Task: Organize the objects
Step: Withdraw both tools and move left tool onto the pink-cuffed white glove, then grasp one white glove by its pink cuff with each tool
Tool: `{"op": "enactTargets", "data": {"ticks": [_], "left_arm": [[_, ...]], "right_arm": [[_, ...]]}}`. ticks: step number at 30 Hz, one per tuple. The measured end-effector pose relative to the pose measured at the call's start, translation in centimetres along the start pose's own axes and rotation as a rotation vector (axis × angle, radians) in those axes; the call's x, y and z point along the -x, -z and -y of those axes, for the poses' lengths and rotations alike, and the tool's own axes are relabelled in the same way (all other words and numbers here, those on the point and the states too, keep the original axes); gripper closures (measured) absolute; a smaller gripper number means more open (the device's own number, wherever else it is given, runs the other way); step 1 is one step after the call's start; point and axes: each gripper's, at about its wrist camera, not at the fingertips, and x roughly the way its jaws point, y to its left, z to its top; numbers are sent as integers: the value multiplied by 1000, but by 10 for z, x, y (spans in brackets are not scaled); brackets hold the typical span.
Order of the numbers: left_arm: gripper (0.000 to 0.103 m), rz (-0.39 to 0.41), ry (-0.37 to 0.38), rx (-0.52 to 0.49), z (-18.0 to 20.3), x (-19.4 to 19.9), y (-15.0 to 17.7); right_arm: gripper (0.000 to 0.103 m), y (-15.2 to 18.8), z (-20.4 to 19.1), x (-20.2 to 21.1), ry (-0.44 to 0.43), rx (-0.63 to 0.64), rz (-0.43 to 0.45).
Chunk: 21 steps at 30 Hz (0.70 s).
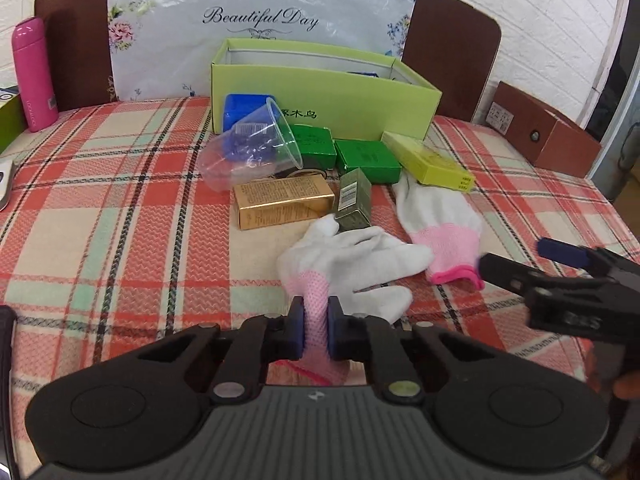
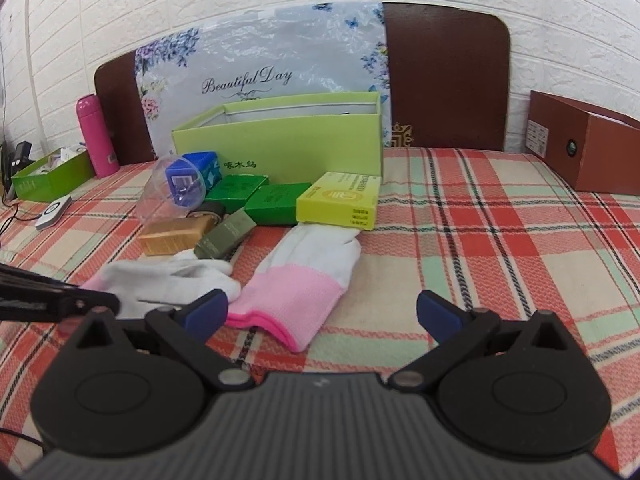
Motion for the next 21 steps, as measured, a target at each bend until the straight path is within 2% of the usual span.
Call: {"op": "enactTargets", "data": {"ticks": [3,8,9,10,11,12,14,15,18,21], "left_arm": [[93,13,-16,23,-4,11,5],[93,15,-15,69,-18,23,8],[93,14,-20,67,-19,25,9],[93,11,-26,63,-20,25,11],[93,6,-30,60,-21,25,12],[93,-1,-34,57,-23,25,15],[93,-21,-35,43,-25,23,20],[93,-33,-32,37,-26,22,24],[93,-46,1,33,-24,23,33],[89,-35,14,3,-18,24,40]], "right_arm": [[2,-6,-10,-20,2,34,-20],[12,-14,-23,-57,21,79,-58],[22,-14,-24,-62,26,86,-69],[41,-14,-25,-66,36,91,-82],[53,-13,-26,-65,68,98,-80],[55,-12,-25,-62,72,107,-73],[68,-11,-19,-48,29,85,-75],[94,-9,-16,-39,6,86,-76],[93,0,-9,-11,-58,83,-108],[93,15,-6,14,-59,115,-132]]}}
